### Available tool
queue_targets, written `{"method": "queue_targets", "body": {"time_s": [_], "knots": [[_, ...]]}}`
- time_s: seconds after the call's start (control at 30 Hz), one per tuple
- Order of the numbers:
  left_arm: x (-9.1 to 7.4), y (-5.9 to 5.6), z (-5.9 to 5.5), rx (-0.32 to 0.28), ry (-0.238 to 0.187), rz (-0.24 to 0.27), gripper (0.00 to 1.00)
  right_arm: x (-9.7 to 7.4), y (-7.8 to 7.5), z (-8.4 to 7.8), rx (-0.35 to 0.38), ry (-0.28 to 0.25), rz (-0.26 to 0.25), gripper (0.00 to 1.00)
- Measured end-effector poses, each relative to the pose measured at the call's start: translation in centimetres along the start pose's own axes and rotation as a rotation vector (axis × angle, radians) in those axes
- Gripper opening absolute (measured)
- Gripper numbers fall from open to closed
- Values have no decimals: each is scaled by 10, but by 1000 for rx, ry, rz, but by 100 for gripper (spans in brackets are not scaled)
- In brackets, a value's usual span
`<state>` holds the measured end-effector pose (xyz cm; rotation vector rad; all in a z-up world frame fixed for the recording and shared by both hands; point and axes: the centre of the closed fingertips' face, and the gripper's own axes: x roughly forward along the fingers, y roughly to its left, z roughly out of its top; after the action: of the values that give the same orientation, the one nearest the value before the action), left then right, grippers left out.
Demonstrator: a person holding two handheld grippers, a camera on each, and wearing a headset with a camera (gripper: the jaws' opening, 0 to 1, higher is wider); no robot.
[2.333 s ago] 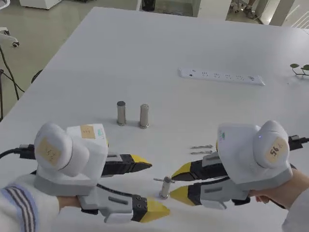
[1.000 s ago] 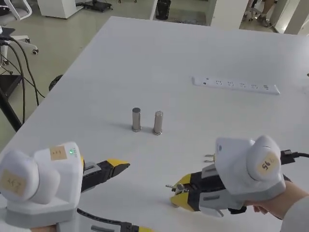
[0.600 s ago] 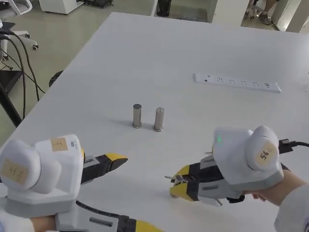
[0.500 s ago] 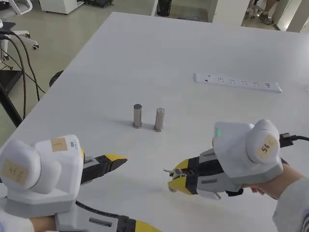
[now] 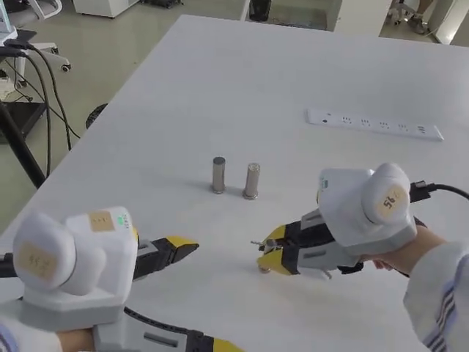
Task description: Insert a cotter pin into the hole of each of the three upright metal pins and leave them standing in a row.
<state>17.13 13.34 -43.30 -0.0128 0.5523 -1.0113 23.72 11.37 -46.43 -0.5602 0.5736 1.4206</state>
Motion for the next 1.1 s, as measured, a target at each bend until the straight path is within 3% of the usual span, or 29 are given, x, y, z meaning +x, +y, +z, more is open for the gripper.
{"method": "queue_targets", "body": {"time_s": [0.4,0.5,0.7,0.9,1.03,1.1], "knots": [[0,-1,-2,-17,0,4,98,2,2,1,12,-19,3,5],[-1,-1,1,-22,-4,0,98,-1,1,7,26,-38,-12,12],[-4,1,19,2,-33,0,98,-20,5,24,55,-93,-56,31],[-6,2,32,11,-58,8,98,-50,14,28,103,-124,-151,52],[-6,1,34,26,-54,6,99,-68,17,19,153,-113,-226,62],[-6,3,34,29,-55,12,99,-77,15,10,202,-90,-291,70]]}}
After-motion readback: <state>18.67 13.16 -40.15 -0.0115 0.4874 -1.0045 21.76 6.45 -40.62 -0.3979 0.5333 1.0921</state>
